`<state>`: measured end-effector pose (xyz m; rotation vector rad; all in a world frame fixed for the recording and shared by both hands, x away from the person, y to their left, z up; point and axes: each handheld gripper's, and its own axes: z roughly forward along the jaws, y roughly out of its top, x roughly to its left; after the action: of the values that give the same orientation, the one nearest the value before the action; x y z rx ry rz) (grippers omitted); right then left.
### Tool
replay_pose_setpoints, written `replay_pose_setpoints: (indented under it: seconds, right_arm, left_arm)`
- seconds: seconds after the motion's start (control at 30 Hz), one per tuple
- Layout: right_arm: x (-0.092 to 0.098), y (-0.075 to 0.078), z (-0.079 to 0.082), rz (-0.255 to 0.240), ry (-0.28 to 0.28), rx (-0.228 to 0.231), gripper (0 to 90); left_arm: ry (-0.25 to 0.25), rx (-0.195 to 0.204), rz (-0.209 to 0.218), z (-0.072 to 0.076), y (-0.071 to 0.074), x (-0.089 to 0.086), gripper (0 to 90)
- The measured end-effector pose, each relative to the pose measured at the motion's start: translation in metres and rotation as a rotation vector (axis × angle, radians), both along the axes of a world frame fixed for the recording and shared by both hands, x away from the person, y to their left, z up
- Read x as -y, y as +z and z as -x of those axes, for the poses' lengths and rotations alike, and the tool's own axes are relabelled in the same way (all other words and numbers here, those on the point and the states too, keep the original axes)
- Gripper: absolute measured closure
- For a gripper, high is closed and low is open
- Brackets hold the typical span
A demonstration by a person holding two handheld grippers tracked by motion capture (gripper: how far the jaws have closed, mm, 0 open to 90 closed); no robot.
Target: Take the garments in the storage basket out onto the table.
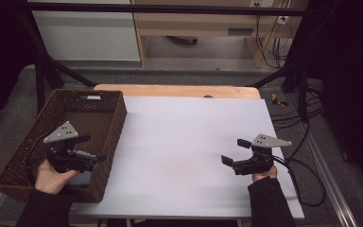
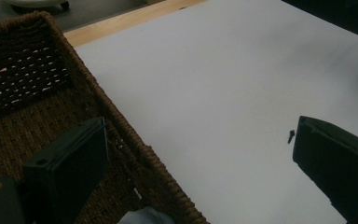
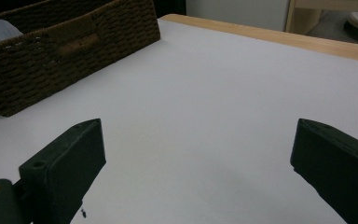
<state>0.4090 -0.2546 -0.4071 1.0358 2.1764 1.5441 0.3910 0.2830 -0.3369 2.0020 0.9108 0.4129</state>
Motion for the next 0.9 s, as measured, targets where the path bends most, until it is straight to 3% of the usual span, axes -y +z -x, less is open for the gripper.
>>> replay_pose_setpoints:
  seconds: [0.9]
  right_arm:
    - [0.001,-0.001,0.0,0.004,-0.004,-0.002,3.4]
  left_arm:
    - [0.084,-0.056,-0.05,0.011,-0.009,-0.033,2.6]
